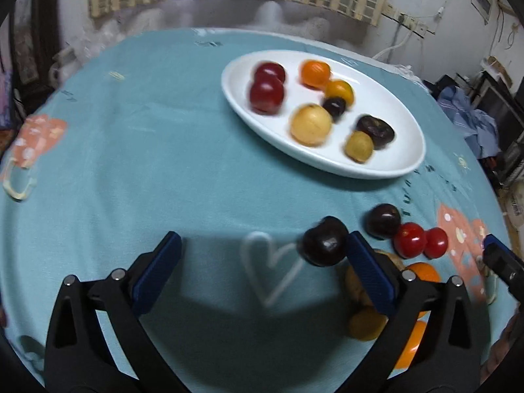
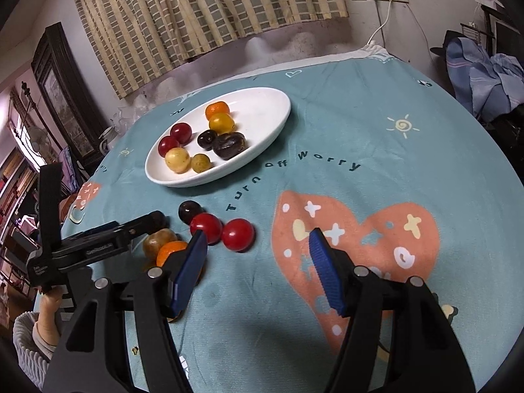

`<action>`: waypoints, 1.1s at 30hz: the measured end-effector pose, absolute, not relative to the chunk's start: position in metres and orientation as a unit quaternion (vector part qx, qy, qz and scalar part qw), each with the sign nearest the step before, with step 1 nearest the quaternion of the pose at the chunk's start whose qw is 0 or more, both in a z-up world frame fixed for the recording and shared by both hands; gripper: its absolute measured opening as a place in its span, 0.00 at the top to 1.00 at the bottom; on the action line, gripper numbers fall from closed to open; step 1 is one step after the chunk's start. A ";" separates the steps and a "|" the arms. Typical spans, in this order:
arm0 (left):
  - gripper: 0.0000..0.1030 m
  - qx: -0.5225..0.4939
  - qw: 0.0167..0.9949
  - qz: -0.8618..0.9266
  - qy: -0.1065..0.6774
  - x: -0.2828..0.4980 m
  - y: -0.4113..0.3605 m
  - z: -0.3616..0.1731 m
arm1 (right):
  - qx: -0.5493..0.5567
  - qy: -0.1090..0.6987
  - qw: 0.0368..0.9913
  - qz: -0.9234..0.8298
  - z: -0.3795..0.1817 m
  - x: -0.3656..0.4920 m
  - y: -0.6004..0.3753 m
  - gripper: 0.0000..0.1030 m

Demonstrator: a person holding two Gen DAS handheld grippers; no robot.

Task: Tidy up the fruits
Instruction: 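Move both grippers back toward the remaining fruits, then grasp the dark plum with the left gripper while the right grasps a red plum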

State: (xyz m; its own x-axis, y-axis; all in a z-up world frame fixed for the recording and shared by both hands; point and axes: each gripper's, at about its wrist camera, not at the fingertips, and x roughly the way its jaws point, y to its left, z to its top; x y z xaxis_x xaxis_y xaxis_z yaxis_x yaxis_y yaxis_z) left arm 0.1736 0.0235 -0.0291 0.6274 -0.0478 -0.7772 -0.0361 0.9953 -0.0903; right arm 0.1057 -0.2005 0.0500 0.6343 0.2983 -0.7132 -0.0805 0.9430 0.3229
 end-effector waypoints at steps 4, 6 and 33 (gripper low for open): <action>0.02 0.044 0.919 0.084 0.384 0.153 0.035 -0.022 | 0.139 0.412 0.895 0.104 0.051 0.106 -0.203 0.37; 0.02 0.033 0.922 0.061 0.381 0.148 0.038 -0.021 | 0.141 0.410 0.895 0.105 0.052 0.105 -0.204 0.37; 0.65 -0.009 0.905 -0.070 0.420 0.168 0.020 -0.045 | 0.116 0.415 0.895 0.113 0.048 0.108 -0.196 0.37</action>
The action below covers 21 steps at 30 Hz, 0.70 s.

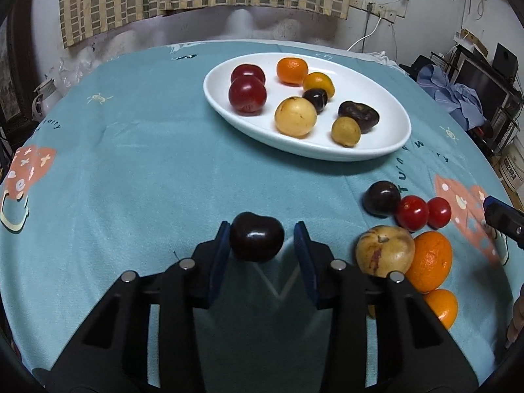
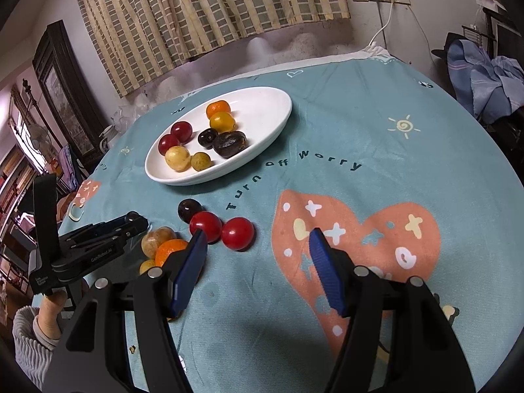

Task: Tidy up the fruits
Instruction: 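Grasp the dark plum with the left gripper while the right grasps a red plum, then carry both plums to the white plate and open both grippers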

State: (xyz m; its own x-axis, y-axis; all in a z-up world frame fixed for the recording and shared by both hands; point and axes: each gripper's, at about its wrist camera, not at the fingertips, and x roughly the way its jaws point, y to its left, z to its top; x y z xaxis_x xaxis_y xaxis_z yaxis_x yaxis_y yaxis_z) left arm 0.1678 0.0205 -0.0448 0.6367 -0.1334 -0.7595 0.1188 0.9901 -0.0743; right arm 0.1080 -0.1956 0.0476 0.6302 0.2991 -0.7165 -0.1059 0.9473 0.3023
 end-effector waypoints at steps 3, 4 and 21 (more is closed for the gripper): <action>0.68 -0.013 0.908 -0.062 0.415 0.166 0.023 -0.043 | 0.096 0.416 0.897 0.115 0.045 0.108 -0.190 0.37; 0.68 -0.012 0.909 -0.057 0.413 0.165 0.024 -0.042 | 0.077 0.417 0.899 0.111 0.042 0.109 -0.186 0.37; 0.68 -0.016 0.907 -0.049 0.419 0.168 0.026 -0.043 | -0.010 0.446 0.884 0.142 0.018 0.142 -0.142 0.72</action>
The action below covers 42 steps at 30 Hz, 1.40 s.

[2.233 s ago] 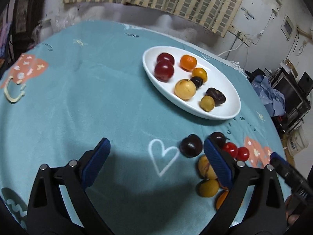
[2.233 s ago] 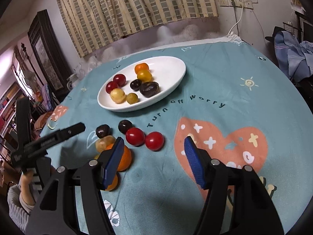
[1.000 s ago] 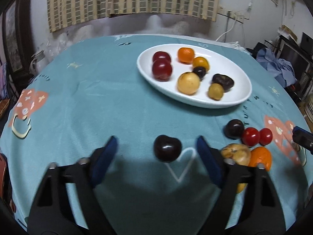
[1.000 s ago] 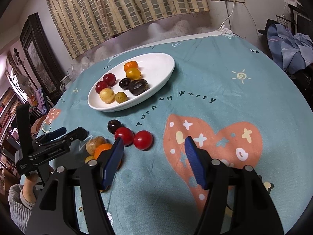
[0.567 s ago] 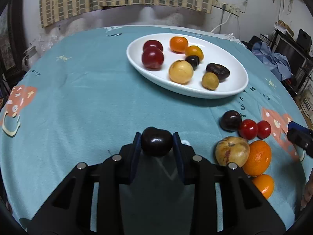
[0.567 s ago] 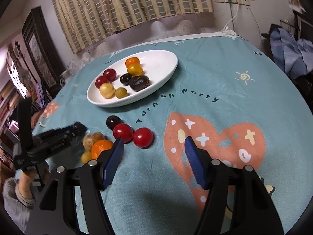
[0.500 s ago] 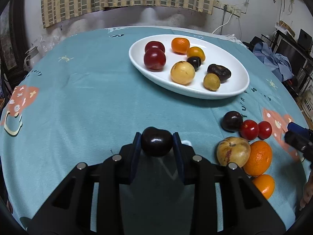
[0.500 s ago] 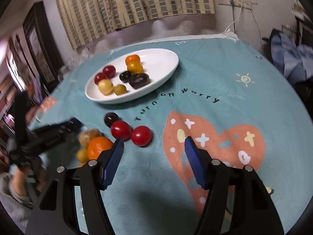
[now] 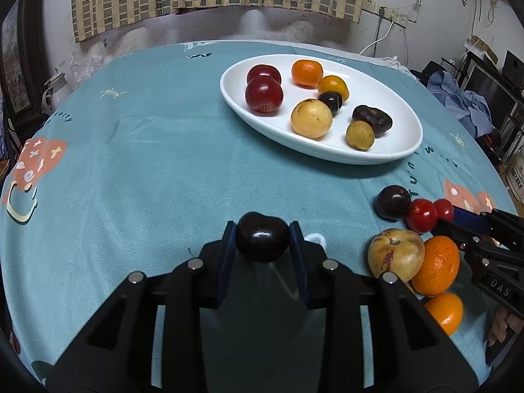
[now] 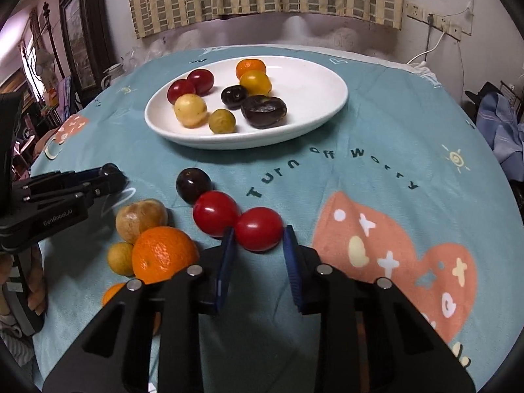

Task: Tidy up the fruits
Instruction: 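Carry both plums to the white plate and open both grippers, then move the left gripper to the pale pear and grasp it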

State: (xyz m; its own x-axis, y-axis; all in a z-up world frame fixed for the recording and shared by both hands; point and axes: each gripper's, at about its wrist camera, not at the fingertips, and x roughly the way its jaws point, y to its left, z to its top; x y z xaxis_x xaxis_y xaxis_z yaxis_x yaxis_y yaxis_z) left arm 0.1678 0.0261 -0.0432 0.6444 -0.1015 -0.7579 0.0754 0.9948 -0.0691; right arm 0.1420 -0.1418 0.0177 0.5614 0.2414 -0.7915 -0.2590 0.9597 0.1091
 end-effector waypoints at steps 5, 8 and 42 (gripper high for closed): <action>0.68 -0.017 0.911 -0.053 0.409 0.165 0.026 -0.040 | 0.001 0.436 0.889 0.142 0.024 0.138 -0.146 0.73; 0.68 -0.024 0.915 -0.065 0.398 0.161 0.024 -0.029 | 0.016 0.412 0.900 0.144 0.041 0.131 -0.154 0.73; 0.05 -0.047 0.926 -0.064 0.369 0.139 0.005 -0.002 | 0.218 0.352 0.894 0.172 0.111 0.132 -0.199 0.24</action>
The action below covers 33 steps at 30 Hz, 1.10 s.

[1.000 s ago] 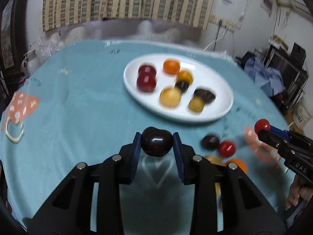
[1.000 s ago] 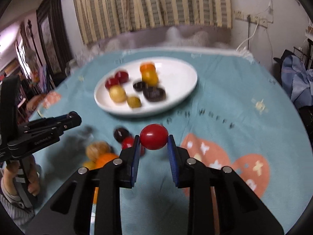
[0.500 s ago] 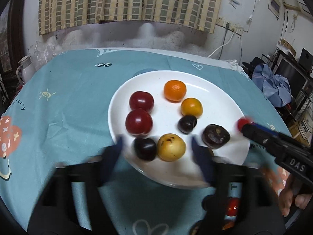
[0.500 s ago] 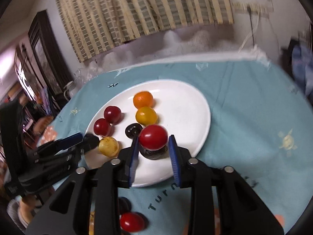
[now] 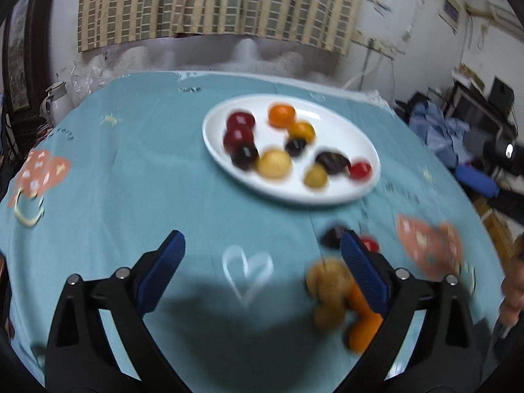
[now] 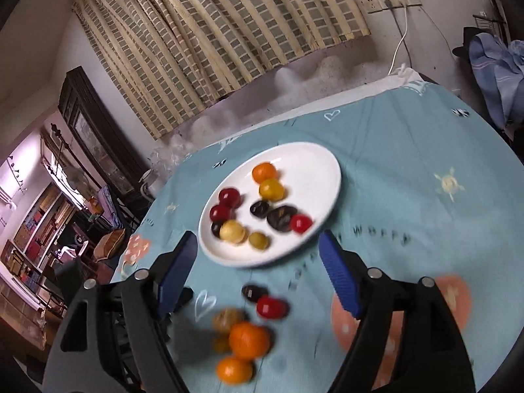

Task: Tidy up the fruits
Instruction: 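Move the left gripper to the pale pear and grasp it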

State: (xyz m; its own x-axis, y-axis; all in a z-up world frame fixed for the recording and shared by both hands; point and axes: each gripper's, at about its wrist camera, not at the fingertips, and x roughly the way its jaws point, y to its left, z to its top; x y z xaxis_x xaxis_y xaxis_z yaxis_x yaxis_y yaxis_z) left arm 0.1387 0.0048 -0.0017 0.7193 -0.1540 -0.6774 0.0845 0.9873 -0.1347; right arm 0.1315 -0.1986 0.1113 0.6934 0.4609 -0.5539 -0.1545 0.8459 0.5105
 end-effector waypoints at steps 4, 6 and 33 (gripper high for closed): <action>0.05 -0.017 0.929 -0.070 0.364 0.122 -0.011 -0.005 | 0.219 0.350 0.898 0.154 0.094 0.102 -0.209 0.17; 0.05 -0.006 0.929 -0.072 0.362 0.123 -0.015 -0.006 | 0.211 0.361 0.897 0.145 0.088 0.103 -0.209 0.17; 0.02 -0.073 0.921 -0.010 0.383 0.144 0.047 -0.019 | 0.206 0.374 0.894 0.137 0.083 0.106 -0.207 0.17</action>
